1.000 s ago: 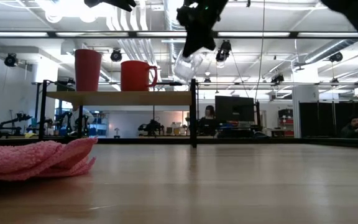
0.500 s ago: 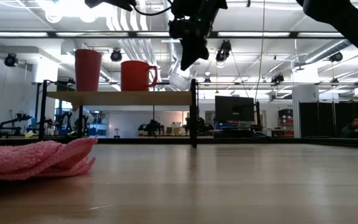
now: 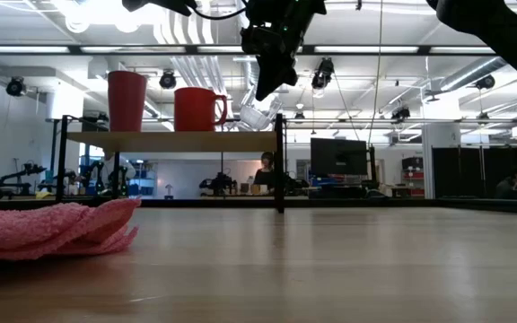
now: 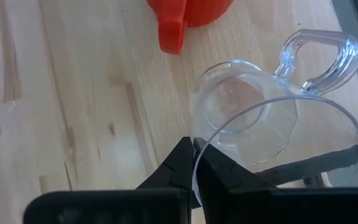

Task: Stack small to large cups/mugs on shelf
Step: Put the transparent mug on the shelf

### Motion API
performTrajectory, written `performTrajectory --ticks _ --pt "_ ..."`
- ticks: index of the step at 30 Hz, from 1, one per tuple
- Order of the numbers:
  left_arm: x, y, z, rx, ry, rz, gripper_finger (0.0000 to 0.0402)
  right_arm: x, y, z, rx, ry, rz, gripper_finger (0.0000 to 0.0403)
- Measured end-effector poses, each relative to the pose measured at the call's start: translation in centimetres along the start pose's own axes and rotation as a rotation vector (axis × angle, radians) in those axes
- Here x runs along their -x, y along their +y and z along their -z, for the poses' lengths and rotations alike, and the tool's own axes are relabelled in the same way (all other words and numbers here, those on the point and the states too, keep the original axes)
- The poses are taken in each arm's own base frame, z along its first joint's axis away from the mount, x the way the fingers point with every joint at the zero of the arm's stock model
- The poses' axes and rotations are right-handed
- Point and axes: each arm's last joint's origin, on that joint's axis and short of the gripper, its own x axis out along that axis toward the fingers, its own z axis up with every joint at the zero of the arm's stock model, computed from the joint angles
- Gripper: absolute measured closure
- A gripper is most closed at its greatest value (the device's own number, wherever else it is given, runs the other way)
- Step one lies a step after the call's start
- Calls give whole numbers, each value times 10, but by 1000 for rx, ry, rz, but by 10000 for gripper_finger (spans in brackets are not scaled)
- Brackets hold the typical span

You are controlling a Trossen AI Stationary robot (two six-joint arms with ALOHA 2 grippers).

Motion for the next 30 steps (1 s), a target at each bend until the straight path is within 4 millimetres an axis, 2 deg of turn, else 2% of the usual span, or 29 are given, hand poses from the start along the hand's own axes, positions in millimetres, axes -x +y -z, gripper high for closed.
performTrajectory --ticks 26,30 --pt "0 0 0 0 0 1 311 -1 -1 -4 -16 -43 6 382" --pt "0 0 0 0 0 1 311 0 -1 -7 -13 -71 10 368"
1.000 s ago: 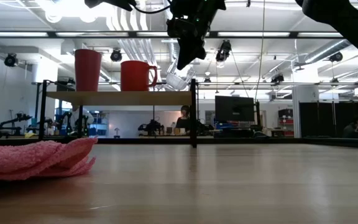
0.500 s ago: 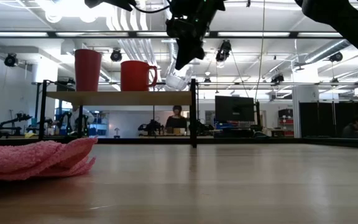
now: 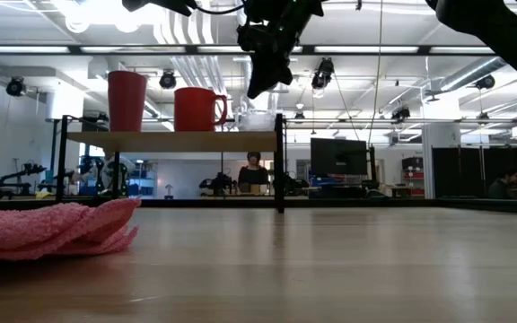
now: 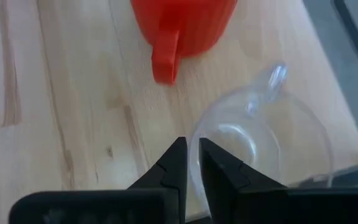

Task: Stack small to large cups/mugs on shelf
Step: Put the transparent mug on the shelf, then return to Home Position

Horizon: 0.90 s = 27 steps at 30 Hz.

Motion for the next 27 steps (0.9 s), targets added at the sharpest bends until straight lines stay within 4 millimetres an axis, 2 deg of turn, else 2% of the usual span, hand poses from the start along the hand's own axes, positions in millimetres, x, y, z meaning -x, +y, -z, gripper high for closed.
performTrajectory --ticks 10,14,17,21,27 --pt "0 0 0 -1 0 0 311 2 0 -4 -22 -49 6 320" --pt "0 0 0 -7 0 -1 311 19 4 -5 -58 -83 6 315" --pt "0 0 0 -7 0 -1 311 43 10 -5 -69 -132 4 320" --pt "0 0 0 -6 0 -1 317 95 24 -1 -33 -237 -4 339" --pt "1 -3 1 -3 31 101 388 168 50 16 8 -377 -37 390"
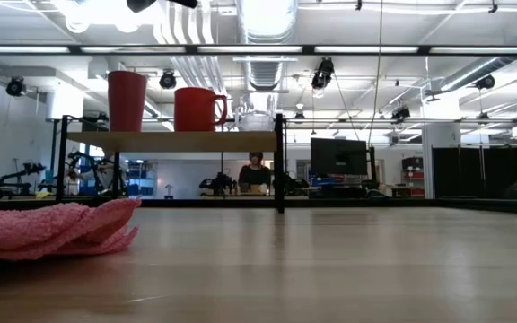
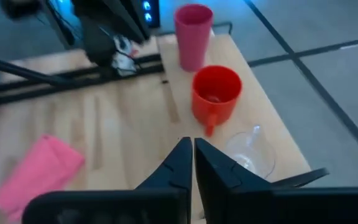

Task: Stack small to large cups/mugs on shelf
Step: Return to Home Position

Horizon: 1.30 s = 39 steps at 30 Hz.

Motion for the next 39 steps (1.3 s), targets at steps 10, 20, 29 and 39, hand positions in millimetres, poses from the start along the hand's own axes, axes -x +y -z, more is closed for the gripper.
performTrajectory --ticks 10,20,29,39 --pt "18 -24 8 -33 94 379 400 78 52 15 4 -23 -140 394" --pt "71 -25 7 52 12 634 400 120 81 28 -83 -49 -147 394" --pt "131 -3 4 -150 -310 740 401 151 97 38 81 -185 -242 394" --pt "152 10 9 -191 -386 743 401 132 93 77 48 -419 -279 394"
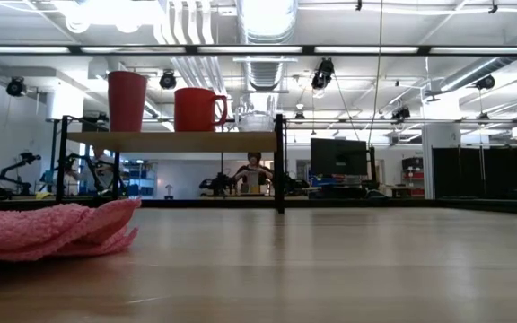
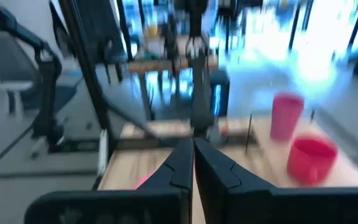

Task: Stack small to large cups/mugs on shelf
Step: Return to Home Position

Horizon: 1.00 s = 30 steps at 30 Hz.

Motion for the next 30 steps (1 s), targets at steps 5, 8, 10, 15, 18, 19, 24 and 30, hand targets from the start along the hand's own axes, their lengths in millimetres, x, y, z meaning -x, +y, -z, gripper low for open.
performTrajectory --ticks 5,8,10,15,18,19,24,30 --pt "0 0 0 2 -3 0 401 -28 -6 24 112 -166 16 394" --pt "-4 1 -1 6 -5 1 401 -47 -25 49 48 -64 97 394" --pt "-7 1 -2 6 -20 3 401 -55 -44 66 -25 4 173 394" --pt "-12 2 -3 6 -24 4 401 -49 -86 79 -98 22 297 394" --pt "-14 2 -2 -16 -13 2 401 -38 -101 75 -151 -41 196 394" --pt "-13 2 -2 -21 -16 3 401 -33 -103 73 -152 -77 148 394" --pt "10 -3 -5 -39 -100 16 401 -7 -93 71 -109 -214 56 394" --pt "36 1 26 -83 -173 -74 401 23 -85 99 -179 -264 197 394"
